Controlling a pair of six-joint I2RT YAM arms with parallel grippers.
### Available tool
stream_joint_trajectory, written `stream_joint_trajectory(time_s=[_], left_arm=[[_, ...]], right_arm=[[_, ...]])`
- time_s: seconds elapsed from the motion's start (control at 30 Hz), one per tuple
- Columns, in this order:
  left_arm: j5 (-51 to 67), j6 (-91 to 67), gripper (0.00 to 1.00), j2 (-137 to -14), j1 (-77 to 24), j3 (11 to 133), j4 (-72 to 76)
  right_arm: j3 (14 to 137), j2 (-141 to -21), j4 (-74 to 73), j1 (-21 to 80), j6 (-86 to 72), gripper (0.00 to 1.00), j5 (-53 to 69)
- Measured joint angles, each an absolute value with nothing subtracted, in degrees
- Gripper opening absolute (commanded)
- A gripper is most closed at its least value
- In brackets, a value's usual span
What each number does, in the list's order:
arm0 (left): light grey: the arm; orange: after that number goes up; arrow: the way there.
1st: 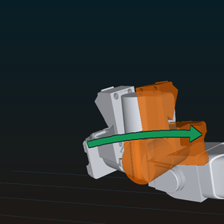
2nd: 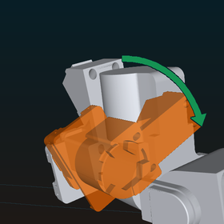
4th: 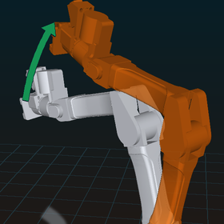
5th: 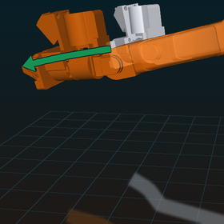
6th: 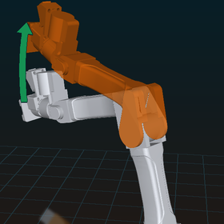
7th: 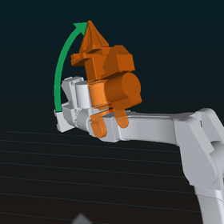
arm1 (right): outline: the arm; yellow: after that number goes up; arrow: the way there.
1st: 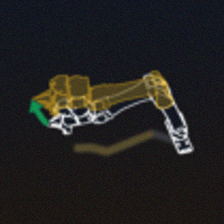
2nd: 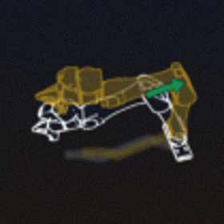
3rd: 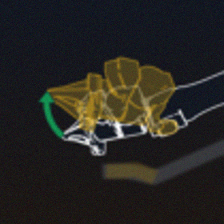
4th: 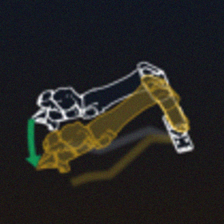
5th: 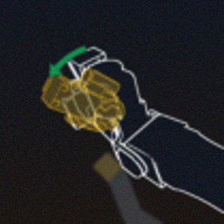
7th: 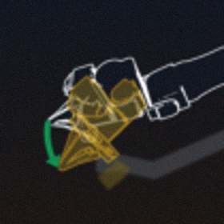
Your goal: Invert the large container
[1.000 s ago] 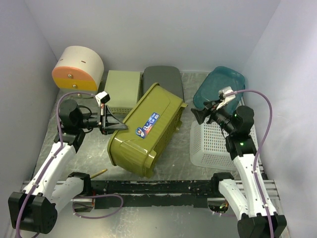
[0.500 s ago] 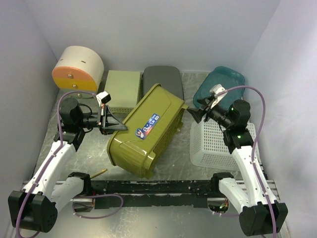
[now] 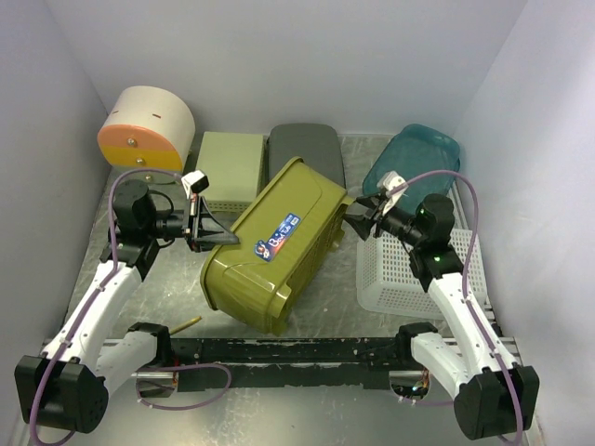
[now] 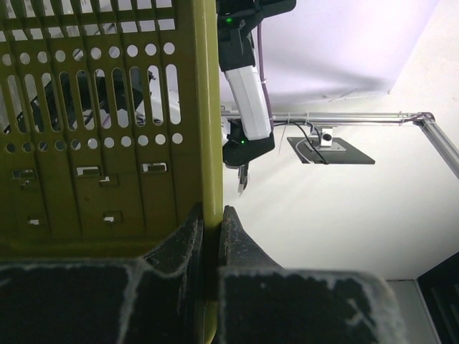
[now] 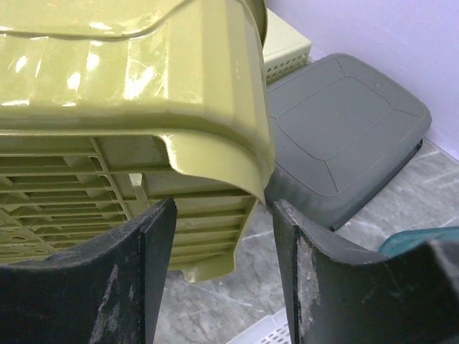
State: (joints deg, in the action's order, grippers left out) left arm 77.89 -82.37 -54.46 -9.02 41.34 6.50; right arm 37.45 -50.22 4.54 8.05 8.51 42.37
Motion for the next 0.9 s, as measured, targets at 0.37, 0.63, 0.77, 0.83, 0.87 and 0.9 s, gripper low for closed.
stream_joint_trajectory(time_s=[0.37,0.63,0.77,0.83,0.87,0.9], left_arm=[[78.67,-77.82,0.07,-54.52,-8.97,42.72,1.08],[79.35,-76.01,0.07,-54.5,-8.71,43.31,-0.51],[79.57,-74.91,0.07,-54.63,-8.49,43.81,-2.15],[79.68,-74.11,0.07,-54.92,-8.4,44.29,-3.16],[79.77,-73.69,0.07,-55.11,-8.4,44.53,-3.62],[79.83,-73.43,0.07,-55.2,-8.4,44.64,-3.9]], right_arm=[[37.26,-51.62,9.08,9.82,13.47,0.44,43.05],[37.23,-50.76,10.17,9.74,15.53,0.1,42.78],[37.52,-51.11,10.24,9.47,17.76,0.0,42.44],[37.6,-51.07,10.04,9.56,18.81,0.0,42.37],[37.6,-50.94,9.89,9.63,19.09,0.0,42.22],[37.63,-50.72,9.58,9.72,19.2,0.0,42.06]])
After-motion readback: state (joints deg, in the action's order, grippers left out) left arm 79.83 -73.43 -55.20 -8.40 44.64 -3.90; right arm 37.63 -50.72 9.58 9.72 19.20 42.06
